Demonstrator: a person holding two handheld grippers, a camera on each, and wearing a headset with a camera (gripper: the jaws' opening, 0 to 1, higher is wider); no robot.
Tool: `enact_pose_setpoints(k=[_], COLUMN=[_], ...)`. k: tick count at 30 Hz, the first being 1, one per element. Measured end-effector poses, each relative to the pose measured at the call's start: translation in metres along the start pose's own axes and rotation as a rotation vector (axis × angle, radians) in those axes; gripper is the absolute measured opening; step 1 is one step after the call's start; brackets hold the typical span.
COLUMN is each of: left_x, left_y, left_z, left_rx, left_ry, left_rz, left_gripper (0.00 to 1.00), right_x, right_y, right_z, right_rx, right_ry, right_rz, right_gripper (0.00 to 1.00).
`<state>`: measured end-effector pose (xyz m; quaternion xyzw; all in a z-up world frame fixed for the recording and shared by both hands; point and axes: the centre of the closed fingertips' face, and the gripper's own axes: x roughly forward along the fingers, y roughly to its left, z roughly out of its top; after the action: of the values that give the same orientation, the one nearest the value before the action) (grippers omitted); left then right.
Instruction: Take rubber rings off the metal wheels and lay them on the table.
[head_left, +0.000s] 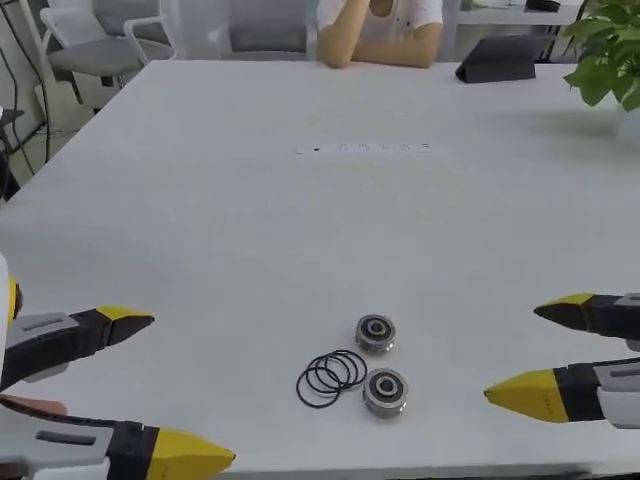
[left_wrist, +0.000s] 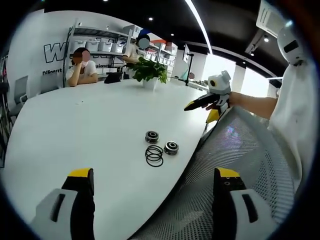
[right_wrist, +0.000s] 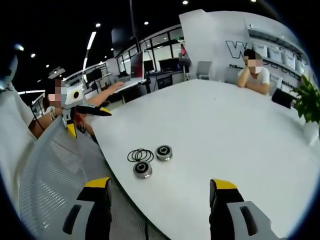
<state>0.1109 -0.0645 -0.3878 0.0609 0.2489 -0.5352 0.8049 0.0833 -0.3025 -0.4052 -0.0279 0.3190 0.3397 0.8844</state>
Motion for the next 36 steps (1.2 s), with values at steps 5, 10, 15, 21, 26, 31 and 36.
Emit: enact_pose_setpoints(k=[5, 10, 15, 21, 26, 31, 36], left_x=[-0.001, -0.001, 0.0, 0.001, 0.0, -0.001, -0.002], left_y=[0.0, 0.001, 0.004, 0.003, 0.004, 0.004, 0.005], left_z=[-0.006, -0.008, -0.018, -0.02, -0.022, -0.022, -0.023], left_rx=[-0.029, -0.04, -0.058, -0.084, -0.077, -0.08, -0.096], left_ry=[0.019, 0.019, 0.071, 0.074, 0.087, 0.084, 0.078], left_rz=[0.007, 0.008, 0.02, 0.02, 0.03, 0.034, 0.043], left_gripper=[0.98, 0.99, 0.99, 0.99, 0.99, 0.98, 0.98], right_x=[0.002, 0.004, 0.004, 0.001, 0.001, 0.0, -0.001], right_y=[0.005, 0.01, 0.009, 0.005, 0.007, 0.007, 0.008], right_z=[-0.016, -0.03, -0.039, -0.043, -0.046, -0.046, -0.045], right_rx=[0.023, 0.02, 0.026, 0.038, 0.046, 0.066, 0.092], right_ry=[0.056, 0.121, 0.156, 0.172, 0.184, 0.174, 0.158], right_rz=[-0.011, -0.011, -0.023, -0.051, -0.048, -0.054, -0.052], right_gripper=[0.85, 0.86, 0.85, 0.82, 0.81, 0.81, 0.8])
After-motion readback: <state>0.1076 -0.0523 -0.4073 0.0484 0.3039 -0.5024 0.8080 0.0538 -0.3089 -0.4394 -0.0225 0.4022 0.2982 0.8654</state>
